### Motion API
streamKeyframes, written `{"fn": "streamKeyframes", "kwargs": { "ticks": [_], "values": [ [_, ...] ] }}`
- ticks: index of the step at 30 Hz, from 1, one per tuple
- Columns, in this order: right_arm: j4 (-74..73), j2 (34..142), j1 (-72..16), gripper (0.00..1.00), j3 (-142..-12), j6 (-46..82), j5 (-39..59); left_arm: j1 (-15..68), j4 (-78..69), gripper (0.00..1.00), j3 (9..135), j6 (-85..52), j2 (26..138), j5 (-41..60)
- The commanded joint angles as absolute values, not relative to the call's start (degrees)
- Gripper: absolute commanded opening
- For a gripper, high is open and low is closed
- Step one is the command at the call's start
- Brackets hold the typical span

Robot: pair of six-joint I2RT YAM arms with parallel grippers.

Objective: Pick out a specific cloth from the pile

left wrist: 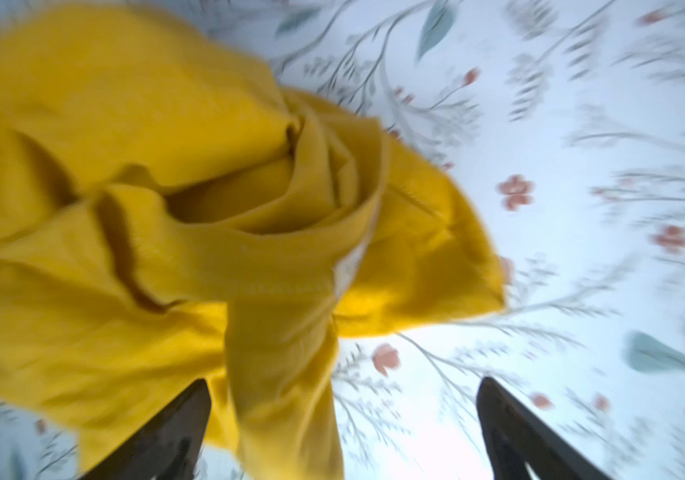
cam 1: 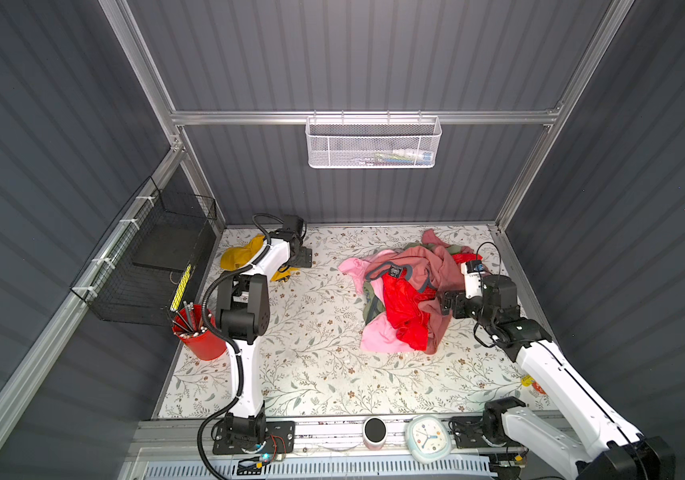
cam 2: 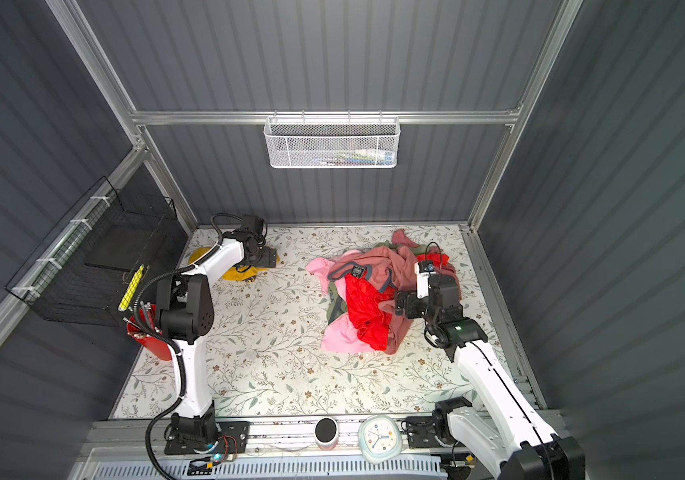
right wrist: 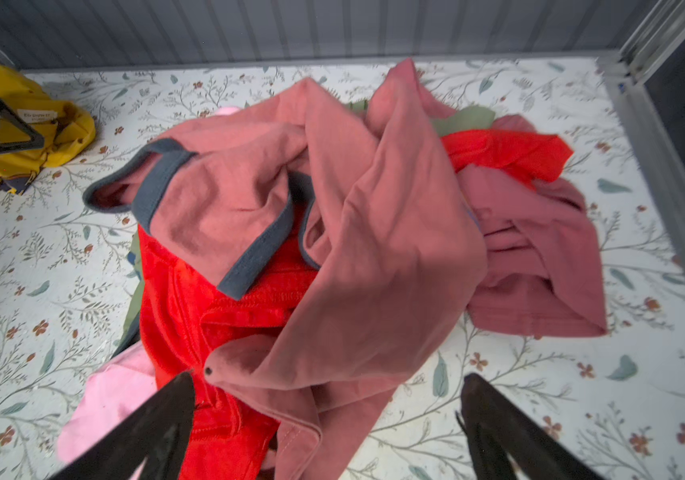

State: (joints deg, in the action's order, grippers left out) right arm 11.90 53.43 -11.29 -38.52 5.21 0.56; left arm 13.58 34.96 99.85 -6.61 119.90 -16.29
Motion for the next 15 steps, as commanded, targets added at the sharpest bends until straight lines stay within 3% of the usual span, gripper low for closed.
{"fn": "streamKeyframes", "kwargs": {
  "ticks": [1, 8, 15],
  "values": [
    [4.6, 50.4, -10.6, 0.99, -34.7, 2.3, -5.6, 16.0, 31.9, 1.0, 94.3, -5.4, 111.5, -20.0],
    [-24.4, 47.7, -8.3, 0.99, -18.3, -1.0, -11.2, 17.1, 9.7, 1.0, 63.7, -5.7, 90.4, -25.0],
    [-47.6, 60.5, -4.7, 0.99, -10.9, -1.0, -12.3, 17.1, -13.8, 1.0, 39.0, 0.0, 80.9, -33.5]
  ]
}}
